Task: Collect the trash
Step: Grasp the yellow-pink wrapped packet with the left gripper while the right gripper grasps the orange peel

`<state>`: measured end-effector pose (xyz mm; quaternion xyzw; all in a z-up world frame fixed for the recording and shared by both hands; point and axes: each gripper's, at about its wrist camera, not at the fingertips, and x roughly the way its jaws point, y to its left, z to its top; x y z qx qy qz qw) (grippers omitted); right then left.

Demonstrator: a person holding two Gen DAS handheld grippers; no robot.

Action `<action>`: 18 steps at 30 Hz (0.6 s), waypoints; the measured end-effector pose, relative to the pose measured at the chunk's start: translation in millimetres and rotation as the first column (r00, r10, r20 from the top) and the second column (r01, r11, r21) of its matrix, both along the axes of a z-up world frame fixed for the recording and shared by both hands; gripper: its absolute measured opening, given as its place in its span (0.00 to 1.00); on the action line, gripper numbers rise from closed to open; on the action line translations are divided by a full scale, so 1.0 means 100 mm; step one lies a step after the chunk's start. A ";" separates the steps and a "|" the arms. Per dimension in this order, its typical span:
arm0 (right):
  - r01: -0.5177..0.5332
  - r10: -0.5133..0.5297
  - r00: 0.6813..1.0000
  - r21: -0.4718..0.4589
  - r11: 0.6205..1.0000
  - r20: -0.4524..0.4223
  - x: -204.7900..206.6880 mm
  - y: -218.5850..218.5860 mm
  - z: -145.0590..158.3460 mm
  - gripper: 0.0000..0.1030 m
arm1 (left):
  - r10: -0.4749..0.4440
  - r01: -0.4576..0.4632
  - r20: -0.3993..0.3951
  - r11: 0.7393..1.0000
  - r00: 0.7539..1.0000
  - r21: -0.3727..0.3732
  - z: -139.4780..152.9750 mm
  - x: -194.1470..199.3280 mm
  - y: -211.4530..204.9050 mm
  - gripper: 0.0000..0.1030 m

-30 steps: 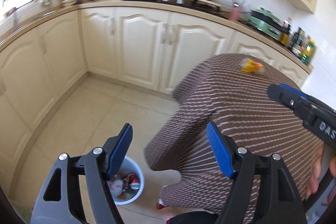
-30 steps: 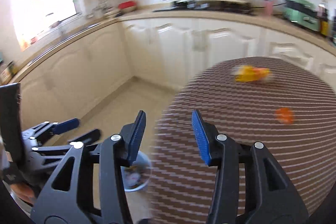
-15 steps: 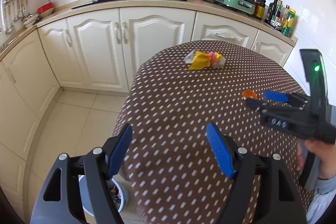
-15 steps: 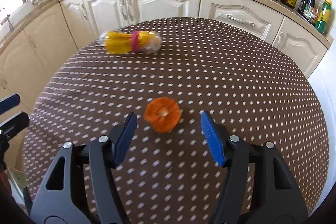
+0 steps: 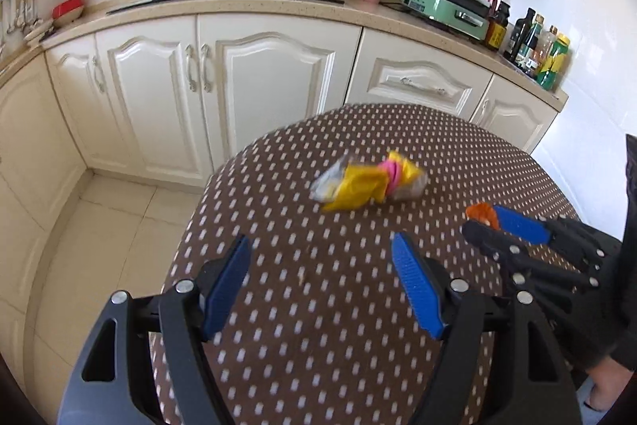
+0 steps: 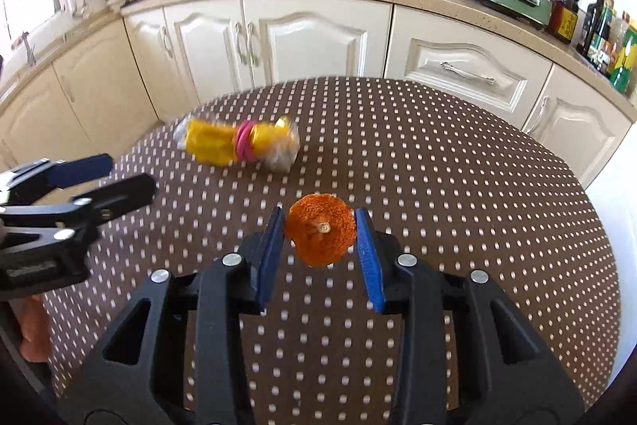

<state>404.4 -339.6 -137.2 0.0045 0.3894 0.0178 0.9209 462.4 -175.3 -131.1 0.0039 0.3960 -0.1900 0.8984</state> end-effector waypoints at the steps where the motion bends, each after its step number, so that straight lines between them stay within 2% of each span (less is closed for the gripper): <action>1: 0.008 -0.008 1.000 0.016 1.000 0.017 0.01 -0.03 0.01 0.35 | -0.010 0.010 0.003 1.000 1.000 0.010 0.00 0.06 -0.05 0.70; 3: 0.024 -0.026 0.999 0.046 0.999 0.042 0.04 -0.11 0.03 0.35 | -0.032 0.032 0.001 0.999 0.999 0.015 -0.02 0.16 -0.11 0.70; 8: 0.044 -0.053 0.997 0.142 0.989 0.057 0.03 -0.29 0.04 0.35 | -0.022 0.023 -0.014 0.999 1.000 0.024 -0.09 0.44 -0.20 0.70; 11: 0.050 -0.059 0.997 0.157 0.986 0.056 0.04 -0.32 0.02 0.35 | -0.045 0.045 -0.014 0.999 0.999 0.020 -0.11 0.52 -0.30 0.70; 15: 0.038 -0.046 0.998 0.170 0.985 0.044 0.03 -0.31 -0.01 0.35 | -0.065 0.065 0.003 0.996 0.998 0.066 -0.13 0.54 -0.44 0.70; 17: 0.037 -0.046 0.998 0.174 0.984 0.050 0.03 -0.31 0.00 0.35 | -0.074 0.073 0.002 0.994 0.997 0.082 -0.14 0.53 -0.48 0.55; 18: 0.037 -0.046 0.998 0.178 0.983 0.050 0.03 -0.32 0.01 0.35 | -0.086 0.087 -0.013 0.993 0.996 0.080 -0.15 0.54 -0.50 0.35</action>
